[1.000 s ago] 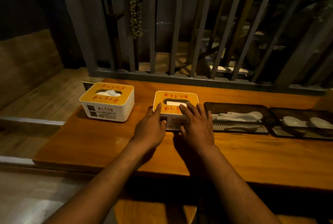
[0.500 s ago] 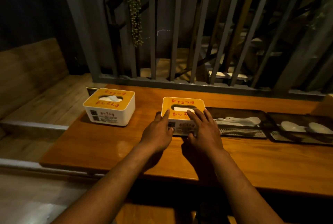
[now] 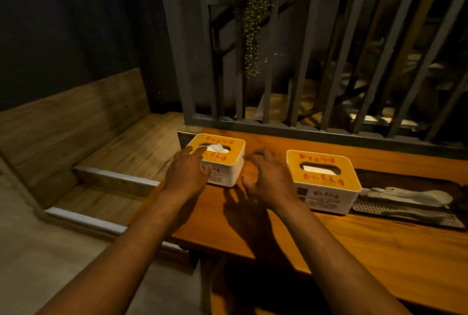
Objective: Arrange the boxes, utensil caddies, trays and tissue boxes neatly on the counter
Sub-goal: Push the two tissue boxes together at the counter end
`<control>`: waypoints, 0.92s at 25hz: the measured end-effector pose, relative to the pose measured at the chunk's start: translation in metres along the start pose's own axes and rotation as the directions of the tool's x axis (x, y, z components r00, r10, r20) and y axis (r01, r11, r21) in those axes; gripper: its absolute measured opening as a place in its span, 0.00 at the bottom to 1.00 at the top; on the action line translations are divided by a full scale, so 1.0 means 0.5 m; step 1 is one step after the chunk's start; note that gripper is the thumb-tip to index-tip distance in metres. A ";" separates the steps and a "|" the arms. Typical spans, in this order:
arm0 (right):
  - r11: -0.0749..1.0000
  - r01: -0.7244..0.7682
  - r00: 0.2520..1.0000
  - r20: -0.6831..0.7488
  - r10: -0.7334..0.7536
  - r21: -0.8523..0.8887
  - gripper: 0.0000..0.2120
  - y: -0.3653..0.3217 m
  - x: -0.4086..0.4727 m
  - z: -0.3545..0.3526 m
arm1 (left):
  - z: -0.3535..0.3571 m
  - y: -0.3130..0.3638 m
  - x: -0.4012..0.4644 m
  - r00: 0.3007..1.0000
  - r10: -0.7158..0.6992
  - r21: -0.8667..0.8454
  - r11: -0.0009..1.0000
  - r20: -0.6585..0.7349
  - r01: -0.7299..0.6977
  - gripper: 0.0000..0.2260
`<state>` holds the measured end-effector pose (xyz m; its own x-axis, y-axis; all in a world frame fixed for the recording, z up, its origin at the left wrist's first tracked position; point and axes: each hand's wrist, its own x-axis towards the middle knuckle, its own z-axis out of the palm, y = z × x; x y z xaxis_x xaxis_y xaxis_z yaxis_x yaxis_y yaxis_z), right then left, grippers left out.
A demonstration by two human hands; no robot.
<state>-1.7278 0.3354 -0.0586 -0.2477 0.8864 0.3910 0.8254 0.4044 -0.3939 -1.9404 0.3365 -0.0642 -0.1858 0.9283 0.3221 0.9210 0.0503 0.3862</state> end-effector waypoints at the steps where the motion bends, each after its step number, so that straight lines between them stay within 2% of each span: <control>1: 1.000 0.016 1.000 0.026 -0.015 -0.025 0.24 -0.027 0.025 0.028 | -0.002 -0.027 0.022 0.999 0.001 0.041 0.999 0.041 -0.003 0.25; 4: 0.992 0.009 0.997 0.071 0.000 -0.127 0.22 -0.079 0.068 0.100 | 0.017 -0.079 0.064 0.985 0.080 0.061 0.994 0.156 -0.090 0.24; 10: 0.958 -0.221 0.974 -0.089 0.207 -0.183 0.21 -0.025 0.109 0.162 | 0.105 -0.091 0.152 0.949 0.314 -0.049 0.949 0.038 -0.312 0.21; 13: 0.922 -0.331 0.943 -0.110 0.314 -0.203 0.22 0.015 0.139 0.162 | 0.153 -0.050 0.216 0.931 0.360 -0.116 0.929 0.061 -0.352 0.20; 18: 0.849 -0.419 0.905 -0.074 0.419 -0.323 0.32 0.058 0.238 0.160 | 0.209 0.004 0.323 0.919 0.389 -0.096 0.919 0.072 -0.381 0.20; 23: 0.793 -0.431 0.870 0.035 0.492 -0.431 0.45 0.121 0.355 0.182 | 0.276 0.032 0.420 0.918 0.376 0.008 0.925 0.127 -0.380 0.26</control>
<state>-1.7681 0.5374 -0.0888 0.1726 0.9780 0.1174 0.9798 -0.1583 -0.1219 -1.9173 0.5833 -0.1094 0.2193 0.9177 0.3314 0.9253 -0.3033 0.2277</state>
